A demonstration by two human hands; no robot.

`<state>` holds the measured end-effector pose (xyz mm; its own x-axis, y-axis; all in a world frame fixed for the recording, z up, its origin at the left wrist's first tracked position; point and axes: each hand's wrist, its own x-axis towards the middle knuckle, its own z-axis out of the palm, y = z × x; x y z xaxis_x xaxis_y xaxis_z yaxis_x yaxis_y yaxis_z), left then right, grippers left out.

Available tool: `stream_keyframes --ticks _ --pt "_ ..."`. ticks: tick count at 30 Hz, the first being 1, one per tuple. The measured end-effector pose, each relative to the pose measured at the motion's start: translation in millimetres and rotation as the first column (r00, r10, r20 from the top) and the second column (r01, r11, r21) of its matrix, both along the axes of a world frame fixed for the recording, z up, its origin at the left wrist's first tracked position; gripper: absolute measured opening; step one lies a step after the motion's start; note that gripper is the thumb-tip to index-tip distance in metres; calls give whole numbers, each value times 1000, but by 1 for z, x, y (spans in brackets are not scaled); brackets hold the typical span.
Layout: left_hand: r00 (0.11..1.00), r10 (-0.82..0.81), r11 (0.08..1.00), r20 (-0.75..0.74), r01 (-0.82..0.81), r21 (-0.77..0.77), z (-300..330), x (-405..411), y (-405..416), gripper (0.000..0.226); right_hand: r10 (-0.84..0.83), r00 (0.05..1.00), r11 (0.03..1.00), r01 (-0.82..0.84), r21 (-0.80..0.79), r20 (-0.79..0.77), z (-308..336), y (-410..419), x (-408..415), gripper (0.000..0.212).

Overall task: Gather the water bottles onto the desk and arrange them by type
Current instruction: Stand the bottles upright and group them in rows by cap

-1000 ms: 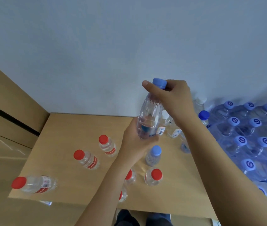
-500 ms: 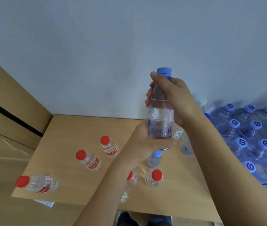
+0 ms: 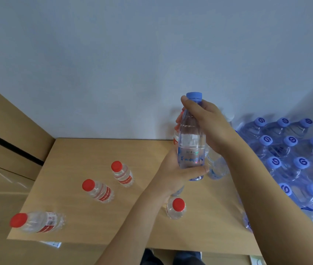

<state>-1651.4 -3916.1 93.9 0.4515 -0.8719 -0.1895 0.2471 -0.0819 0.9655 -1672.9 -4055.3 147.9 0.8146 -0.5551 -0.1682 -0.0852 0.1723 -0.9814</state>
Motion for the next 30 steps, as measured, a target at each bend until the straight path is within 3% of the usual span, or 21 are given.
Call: stream_keyframes --ticks 7,10,14,18,21,30 --pt "1000 -21 978 24 15 208 -36 -21 -25 41 -64 978 945 -4 -326 -200 -34 -26 -37 39" --pt "1000 -20 962 15 16 274 -57 -31 -35 42 -57 962 924 -50 -379 -265 -50 -32 -50 38" --pt "999 18 930 41 -31 366 -85 -43 -50 47 -85 935 922 -58 -382 -345 -70 -36 -66 42" --pt "990 106 886 91 -135 444 -113 -57 -62 51 -108 910 912 -70 -404 -401 -90 -33 -76 27" --pt "966 175 825 188 -248 507 -133 -66 -72 46 -88 889 920 -100 -378 -449 -110 -31 -83 30" --pt "919 318 812 231 -390 433 -183 -81 -73 46 -98 871 946 -70 -318 -482 -150 -18 -97 16"
